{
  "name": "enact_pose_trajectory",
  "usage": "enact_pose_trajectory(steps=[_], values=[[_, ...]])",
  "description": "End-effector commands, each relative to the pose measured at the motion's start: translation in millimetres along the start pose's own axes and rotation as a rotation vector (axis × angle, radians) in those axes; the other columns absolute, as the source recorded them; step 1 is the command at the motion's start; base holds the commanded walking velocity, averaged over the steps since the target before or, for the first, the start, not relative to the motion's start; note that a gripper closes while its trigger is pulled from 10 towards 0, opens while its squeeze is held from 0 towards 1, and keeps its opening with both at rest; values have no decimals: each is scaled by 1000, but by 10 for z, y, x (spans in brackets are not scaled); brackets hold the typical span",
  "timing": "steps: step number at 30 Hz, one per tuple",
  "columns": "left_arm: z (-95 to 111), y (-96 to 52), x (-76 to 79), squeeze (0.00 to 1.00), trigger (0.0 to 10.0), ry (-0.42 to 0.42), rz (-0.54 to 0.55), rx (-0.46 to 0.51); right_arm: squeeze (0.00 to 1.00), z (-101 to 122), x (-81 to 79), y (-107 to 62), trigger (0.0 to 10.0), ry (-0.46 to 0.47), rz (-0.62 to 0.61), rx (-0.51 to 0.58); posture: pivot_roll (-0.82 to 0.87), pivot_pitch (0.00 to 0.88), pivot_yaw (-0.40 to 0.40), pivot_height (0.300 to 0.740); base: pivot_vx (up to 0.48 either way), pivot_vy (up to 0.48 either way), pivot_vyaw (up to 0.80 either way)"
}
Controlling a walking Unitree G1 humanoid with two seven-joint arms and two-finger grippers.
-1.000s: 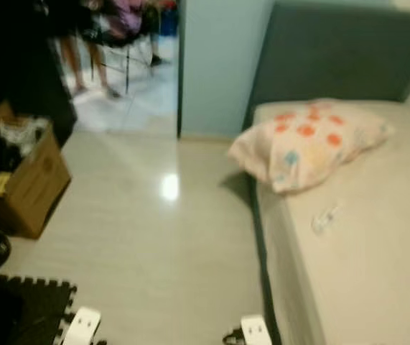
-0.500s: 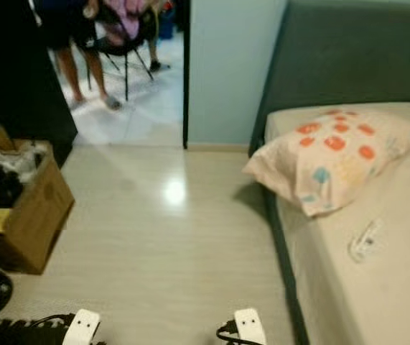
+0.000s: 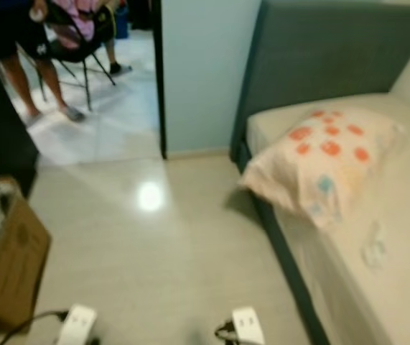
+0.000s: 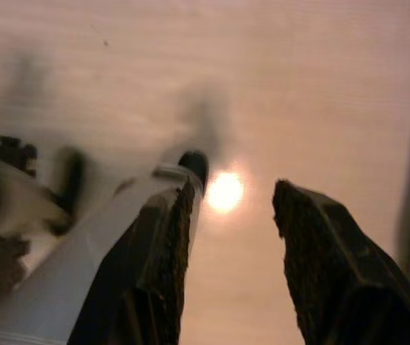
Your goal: Clean up the room
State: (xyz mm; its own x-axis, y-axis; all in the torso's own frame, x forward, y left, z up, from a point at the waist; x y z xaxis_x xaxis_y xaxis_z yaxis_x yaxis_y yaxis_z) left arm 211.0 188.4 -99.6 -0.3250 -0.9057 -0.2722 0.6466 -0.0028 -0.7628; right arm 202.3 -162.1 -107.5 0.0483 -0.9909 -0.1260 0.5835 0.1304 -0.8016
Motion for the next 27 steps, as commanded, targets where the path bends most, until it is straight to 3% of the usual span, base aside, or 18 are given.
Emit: enact_pose_trajectory(steps=[1, 8, 23, 27], values=[[-220, -50, 61, 0, 10000, 6, -18, -70, 0, -80, 18, -16, 10000, 19, -8, -18, 21, 0, 8, 740, 0, 0, 0], [-236, -54, 58, 0, 10000, 9, -9, -77, 0, -82, 20, -17, 10000, 24, -8, -17, 21, 2, 8, 740, 168, 0, 0], [-279, -65, 62, 0, 10000, 8, -8, -91, 0, -89, 11, -16, 10000, 27, -5, -21, 21, 7, 8, 740, 455, 0, 0], [-283, -66, 64, 0, 10000, 8, -7, -93, 0, -96, 13, -17, 10000, 32, -7, -23, 21, 8, 8, 740, 480, 0, -753]])
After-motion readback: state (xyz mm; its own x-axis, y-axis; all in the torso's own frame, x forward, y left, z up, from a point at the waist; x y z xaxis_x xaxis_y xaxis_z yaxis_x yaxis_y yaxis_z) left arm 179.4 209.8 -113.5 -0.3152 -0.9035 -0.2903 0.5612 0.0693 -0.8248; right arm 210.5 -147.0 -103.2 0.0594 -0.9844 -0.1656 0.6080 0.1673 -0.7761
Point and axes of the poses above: a point about 5 cm out from each wrist's last joint towards the gripper, its own y axis pointing out of the wrist towards the gripper, its own z axis along the axis of the wrist's last joint, x = y × z, the point moved 3 cm from there along y, pointing out of the wrist towards the gripper, and after that the axes turned 10 degrees about y, right-handed, at the moved point
